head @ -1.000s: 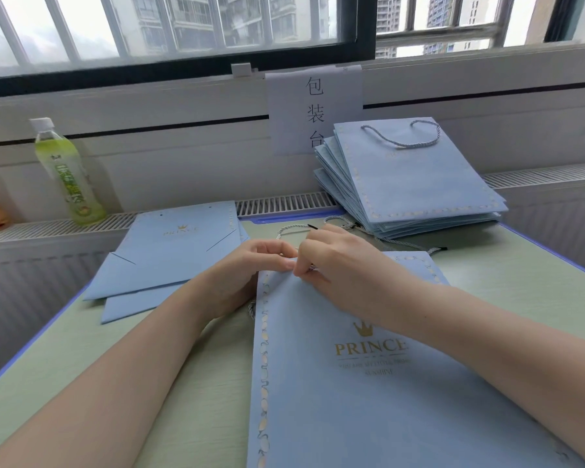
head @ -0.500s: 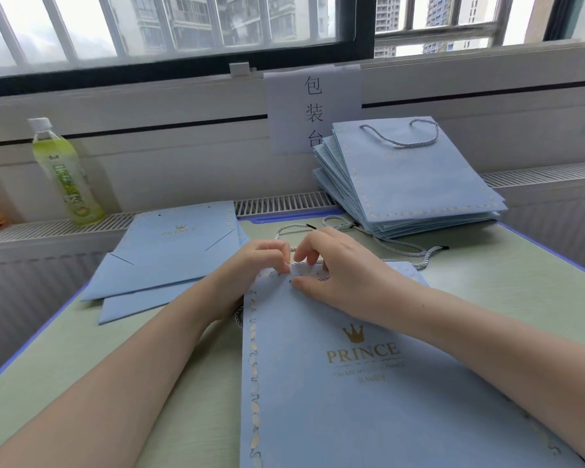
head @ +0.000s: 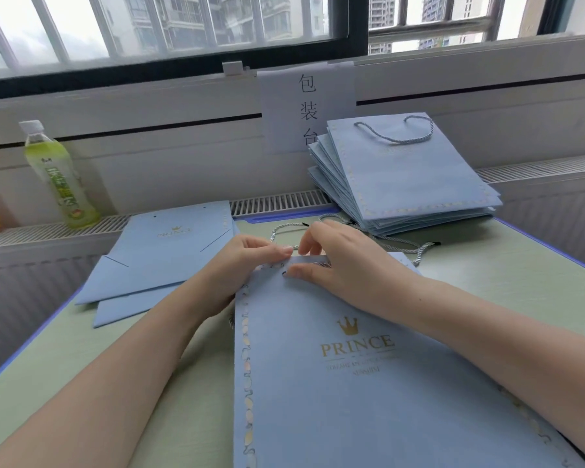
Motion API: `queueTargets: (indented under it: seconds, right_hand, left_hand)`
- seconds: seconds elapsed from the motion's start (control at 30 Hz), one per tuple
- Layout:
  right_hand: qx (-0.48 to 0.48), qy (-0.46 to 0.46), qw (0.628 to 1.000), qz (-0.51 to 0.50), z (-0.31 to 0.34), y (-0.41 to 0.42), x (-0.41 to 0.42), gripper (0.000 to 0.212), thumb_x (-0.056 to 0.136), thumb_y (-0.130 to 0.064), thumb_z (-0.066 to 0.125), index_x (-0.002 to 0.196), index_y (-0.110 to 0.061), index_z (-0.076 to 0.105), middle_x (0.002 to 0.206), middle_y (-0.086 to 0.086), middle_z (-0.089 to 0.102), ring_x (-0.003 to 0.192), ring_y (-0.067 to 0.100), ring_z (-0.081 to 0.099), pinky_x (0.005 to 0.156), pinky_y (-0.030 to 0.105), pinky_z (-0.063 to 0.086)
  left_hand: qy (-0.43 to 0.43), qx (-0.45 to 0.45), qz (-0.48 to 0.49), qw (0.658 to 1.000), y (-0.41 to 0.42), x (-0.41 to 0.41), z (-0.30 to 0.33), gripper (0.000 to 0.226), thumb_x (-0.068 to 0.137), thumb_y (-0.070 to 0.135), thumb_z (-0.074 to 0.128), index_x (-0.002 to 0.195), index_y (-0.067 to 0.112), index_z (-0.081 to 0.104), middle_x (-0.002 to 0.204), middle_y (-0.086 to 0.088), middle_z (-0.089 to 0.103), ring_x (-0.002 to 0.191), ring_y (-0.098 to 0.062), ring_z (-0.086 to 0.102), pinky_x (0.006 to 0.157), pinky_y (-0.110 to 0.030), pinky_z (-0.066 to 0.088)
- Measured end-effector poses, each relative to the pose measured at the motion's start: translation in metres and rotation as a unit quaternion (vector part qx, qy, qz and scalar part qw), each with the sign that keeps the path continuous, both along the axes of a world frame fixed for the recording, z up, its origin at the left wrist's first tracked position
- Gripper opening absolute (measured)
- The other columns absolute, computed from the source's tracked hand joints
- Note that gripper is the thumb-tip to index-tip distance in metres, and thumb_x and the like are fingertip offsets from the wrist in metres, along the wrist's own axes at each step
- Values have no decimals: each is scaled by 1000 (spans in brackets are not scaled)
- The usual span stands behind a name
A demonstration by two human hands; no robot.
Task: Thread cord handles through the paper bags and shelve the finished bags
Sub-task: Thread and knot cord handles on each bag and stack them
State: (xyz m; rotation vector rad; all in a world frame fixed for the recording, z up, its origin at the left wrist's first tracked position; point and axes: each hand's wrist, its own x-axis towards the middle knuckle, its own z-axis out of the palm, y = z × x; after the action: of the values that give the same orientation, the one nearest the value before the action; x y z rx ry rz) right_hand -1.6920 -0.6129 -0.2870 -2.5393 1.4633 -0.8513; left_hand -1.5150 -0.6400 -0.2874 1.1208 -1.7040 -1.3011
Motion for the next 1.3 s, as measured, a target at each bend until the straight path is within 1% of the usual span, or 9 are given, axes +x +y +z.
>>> queueTargets:
  seconds: [0.2,0.33,0.5,0.7,0.9,0.97,1.07,1.13,1.3]
  right_hand:
    - [-80,57,995,-18,6,0,-6,20,94,-36,52,102,-19,58,107,-4,49,85,17,52,72,32,42]
    - [-111,92,989,-18,4,0,-8,21,95,-40,46,89,-21,49,91,-5,54,78,18,49,70,29,33]
    - [-78,-132,988,-20,13,-3,-13,27,93,-38,53,79,-14,51,56,-5,49,54,11,41,57,34,35]
    - [-165,-329,929,-28,26,0,-18,30,93,-30,58,69,-12,52,48,-13,37,48,6,36,51,14,28]
    - [-116,-373,921,1,24,-4,-17,23,94,-22,56,72,-19,50,51,-14,39,48,5,33,51,15,28]
    - [-82,-349,933,18,19,-4,-14,20,94,-20,56,74,-19,51,49,-16,41,49,4,36,52,14,29]
    - [-28,-317,947,45,11,-5,-8,9,94,-13,54,86,-16,55,63,-10,52,57,9,46,57,27,43]
    - [-2,-321,945,57,9,-5,-6,10,94,-9,52,91,-17,56,71,-6,58,64,8,54,66,31,48]
    - [-27,-286,958,16,11,-10,-13,13,96,-10,48,96,-17,59,68,-7,59,57,5,50,61,23,45]
  left_hand:
    - [-24,-66,57,996,-5,3,3,38,90,22,61,83,-15,62,71,-16,61,60,-22,54,55,-25,43]
    - [-125,-153,82,977,-8,2,-1,43,91,21,61,51,10,53,46,7,45,42,-6,38,44,-15,30]
    - [-259,-280,138,914,-14,6,-4,53,86,43,60,54,3,47,54,-4,42,52,-13,36,56,-29,31]
    - [-383,-376,234,811,-3,2,12,50,91,46,51,54,15,37,63,2,45,63,-20,42,56,-29,26]
    - [-560,-288,293,720,-2,-1,13,27,98,34,36,83,15,48,97,-8,59,90,-30,52,71,-30,32]
    - [-538,-288,279,741,-3,-5,11,31,99,39,35,93,14,52,102,-7,62,96,-29,54,75,-32,34]
    - [-272,-300,165,900,0,-18,9,51,91,59,33,86,17,60,86,1,67,87,-23,60,77,-35,46]
    - [-121,-250,59,959,7,-31,10,52,92,61,36,84,17,62,74,5,68,73,-15,63,71,-27,48]
    - [-18,-284,108,952,10,-35,5,31,94,26,52,65,16,55,41,10,35,40,-7,27,44,-20,25]
